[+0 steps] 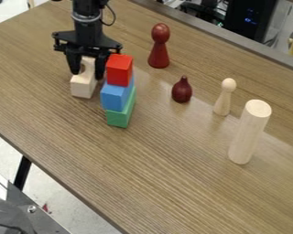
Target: Move the arch in the middle of the table
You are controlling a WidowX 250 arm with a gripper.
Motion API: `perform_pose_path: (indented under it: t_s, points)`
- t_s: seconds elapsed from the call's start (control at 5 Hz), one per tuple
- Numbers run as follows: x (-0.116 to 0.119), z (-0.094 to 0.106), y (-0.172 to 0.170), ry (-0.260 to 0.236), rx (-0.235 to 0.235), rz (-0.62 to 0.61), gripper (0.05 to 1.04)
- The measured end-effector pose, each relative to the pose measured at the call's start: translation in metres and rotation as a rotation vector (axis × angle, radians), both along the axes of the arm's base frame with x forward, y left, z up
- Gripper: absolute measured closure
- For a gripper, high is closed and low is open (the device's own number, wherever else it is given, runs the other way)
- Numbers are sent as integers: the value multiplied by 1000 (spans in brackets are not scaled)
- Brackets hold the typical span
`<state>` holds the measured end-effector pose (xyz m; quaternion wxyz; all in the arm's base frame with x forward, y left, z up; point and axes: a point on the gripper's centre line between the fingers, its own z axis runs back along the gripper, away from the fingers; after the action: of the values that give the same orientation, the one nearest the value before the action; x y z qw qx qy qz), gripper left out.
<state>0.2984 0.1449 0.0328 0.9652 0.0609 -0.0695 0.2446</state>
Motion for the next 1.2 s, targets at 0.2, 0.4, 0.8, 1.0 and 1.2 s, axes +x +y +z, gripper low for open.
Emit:
perform_pose_path:
  t_s: [0.2,0.4,0.8,1.0,1.2]
  points:
    - [-2,2,-2,21,-42,26,520]
    - [5,37,-6,-23,-75,32,520]
    - [4,135,-9,-215,-157,83,521]
    - [-6,170,-27,-230,-195,39,521]
    - [-15,167,-62,-187,-181,-75,521]
